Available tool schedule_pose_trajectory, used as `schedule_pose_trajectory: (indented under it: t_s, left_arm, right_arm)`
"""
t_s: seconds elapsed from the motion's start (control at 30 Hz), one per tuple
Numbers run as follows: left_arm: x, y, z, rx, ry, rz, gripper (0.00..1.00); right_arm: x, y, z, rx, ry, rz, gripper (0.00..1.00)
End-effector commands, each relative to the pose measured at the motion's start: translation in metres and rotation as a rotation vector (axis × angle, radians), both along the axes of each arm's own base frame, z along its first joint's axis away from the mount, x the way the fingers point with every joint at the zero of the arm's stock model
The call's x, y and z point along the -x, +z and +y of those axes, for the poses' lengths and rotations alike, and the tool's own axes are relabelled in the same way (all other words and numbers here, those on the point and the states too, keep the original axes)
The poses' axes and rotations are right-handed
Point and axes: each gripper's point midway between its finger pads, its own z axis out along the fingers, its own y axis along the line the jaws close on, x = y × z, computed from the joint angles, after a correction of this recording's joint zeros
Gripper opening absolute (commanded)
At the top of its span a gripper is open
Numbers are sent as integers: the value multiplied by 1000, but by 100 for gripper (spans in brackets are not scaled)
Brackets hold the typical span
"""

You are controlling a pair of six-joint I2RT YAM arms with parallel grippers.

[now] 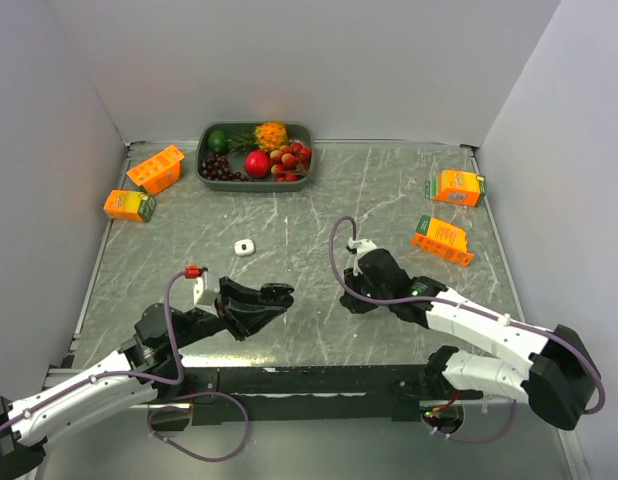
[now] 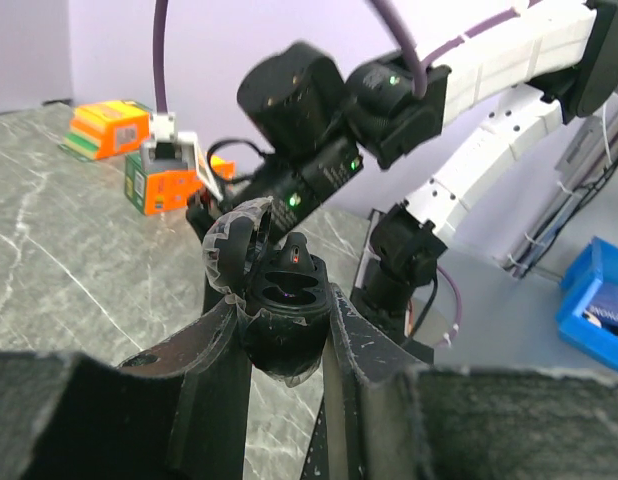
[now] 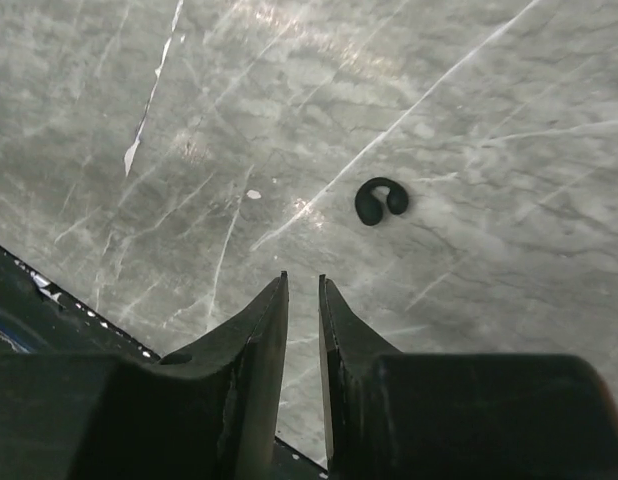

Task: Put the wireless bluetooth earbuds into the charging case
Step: Pick up the earbud from the center of the board.

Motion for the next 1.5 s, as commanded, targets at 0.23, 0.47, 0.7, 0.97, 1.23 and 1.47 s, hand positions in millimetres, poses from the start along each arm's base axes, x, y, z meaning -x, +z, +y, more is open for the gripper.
schedule_pose_trajectory:
  t_s: [0.23,0.47,0.7,0.97,1.23,1.47]
  left_arm:
    - [-5,13,8,50,55,5,1]
    - [-6,13,10,63,65,3,1]
    - [-6,14,11,66,70,5,1]
    - [-6,14,12,65,79,6,1]
    - [-6,13,11,58,79,11,1]
    - [-6,12,11,56,78,17,1]
  right_arm:
    - [-34,-9,22,-52,-57,53,22]
    - [-45,-13,28,-59,-79,68,33]
    - [-50,-21,30,-42,-79,81,33]
    - [-50,-33,20,-15,-103,98,33]
    - [-46,-47,12,10,-114,124,33]
    - [-39,-58,5,32,-124,148,33]
